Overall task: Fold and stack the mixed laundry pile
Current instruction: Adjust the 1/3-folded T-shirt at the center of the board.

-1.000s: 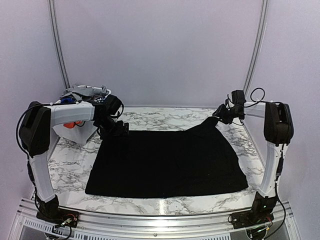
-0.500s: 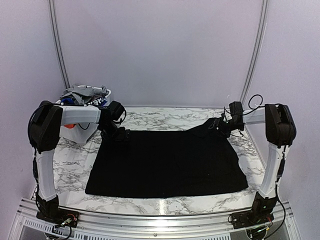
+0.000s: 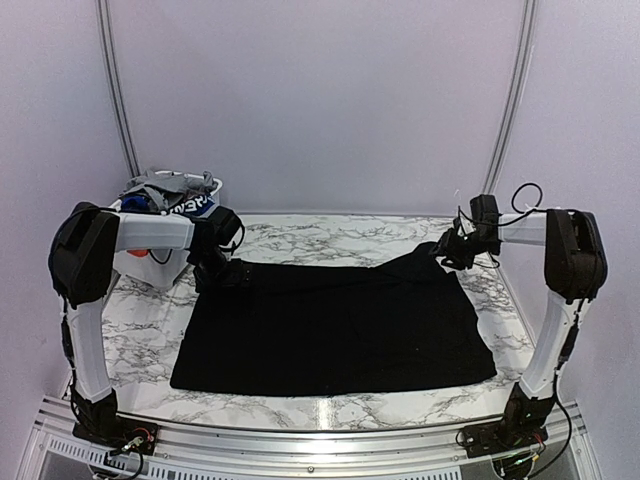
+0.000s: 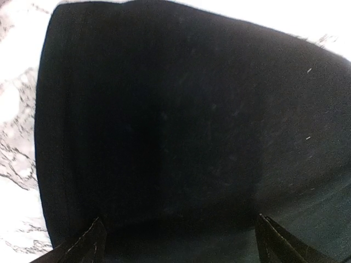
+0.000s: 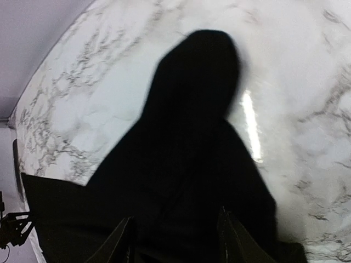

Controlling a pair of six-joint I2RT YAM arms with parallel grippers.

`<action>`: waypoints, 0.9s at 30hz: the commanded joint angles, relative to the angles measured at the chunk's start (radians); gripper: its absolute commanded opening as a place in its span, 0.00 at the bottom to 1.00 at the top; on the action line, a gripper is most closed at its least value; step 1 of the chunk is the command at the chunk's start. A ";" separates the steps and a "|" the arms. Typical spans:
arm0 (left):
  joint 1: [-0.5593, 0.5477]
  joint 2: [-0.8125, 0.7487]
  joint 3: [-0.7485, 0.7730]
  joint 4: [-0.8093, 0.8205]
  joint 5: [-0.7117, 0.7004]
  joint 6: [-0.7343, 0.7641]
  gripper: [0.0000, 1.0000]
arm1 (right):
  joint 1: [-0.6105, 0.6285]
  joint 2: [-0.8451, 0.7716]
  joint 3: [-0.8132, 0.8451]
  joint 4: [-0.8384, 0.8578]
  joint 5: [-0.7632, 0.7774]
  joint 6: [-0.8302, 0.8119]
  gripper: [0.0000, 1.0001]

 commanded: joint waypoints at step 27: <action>0.010 0.034 0.108 -0.027 -0.003 0.008 0.99 | 0.146 0.253 0.164 0.121 -0.095 0.265 0.14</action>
